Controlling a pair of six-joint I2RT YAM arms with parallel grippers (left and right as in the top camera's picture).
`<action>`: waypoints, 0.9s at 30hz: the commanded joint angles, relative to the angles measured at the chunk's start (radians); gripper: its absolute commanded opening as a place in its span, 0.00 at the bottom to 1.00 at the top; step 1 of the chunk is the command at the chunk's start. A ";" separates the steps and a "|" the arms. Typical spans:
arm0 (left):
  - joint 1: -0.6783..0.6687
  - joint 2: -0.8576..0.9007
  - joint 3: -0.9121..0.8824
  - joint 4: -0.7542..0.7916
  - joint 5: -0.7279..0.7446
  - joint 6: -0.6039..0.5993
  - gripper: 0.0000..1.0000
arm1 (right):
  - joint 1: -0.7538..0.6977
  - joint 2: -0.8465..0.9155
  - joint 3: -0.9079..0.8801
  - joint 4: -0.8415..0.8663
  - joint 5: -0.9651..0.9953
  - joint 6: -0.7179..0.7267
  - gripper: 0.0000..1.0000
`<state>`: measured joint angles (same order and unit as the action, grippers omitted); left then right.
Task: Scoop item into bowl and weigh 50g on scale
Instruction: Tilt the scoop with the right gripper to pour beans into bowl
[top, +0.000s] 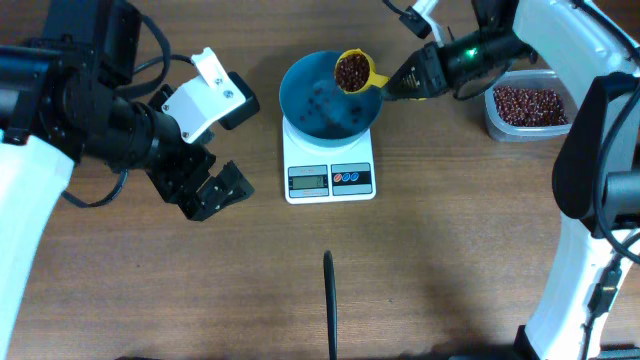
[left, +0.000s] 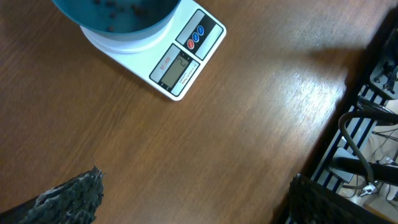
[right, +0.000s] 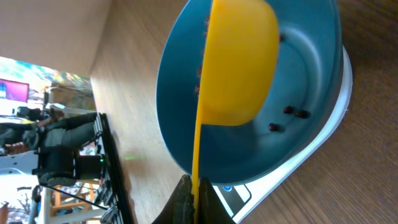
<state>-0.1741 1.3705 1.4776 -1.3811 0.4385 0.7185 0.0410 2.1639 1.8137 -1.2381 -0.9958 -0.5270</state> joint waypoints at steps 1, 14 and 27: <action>-0.003 -0.017 0.016 0.000 0.017 0.020 0.99 | 0.031 -0.022 0.038 -0.008 0.076 -0.011 0.04; -0.003 -0.017 0.016 0.000 0.017 0.020 0.99 | 0.116 -0.099 0.038 -0.011 0.320 0.036 0.04; -0.003 -0.017 0.016 0.000 0.017 0.020 0.99 | 0.151 -0.099 0.141 -0.034 0.414 0.126 0.04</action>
<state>-0.1738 1.3705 1.4776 -1.3811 0.4385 0.7185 0.1802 2.0975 1.9137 -1.2697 -0.5896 -0.4137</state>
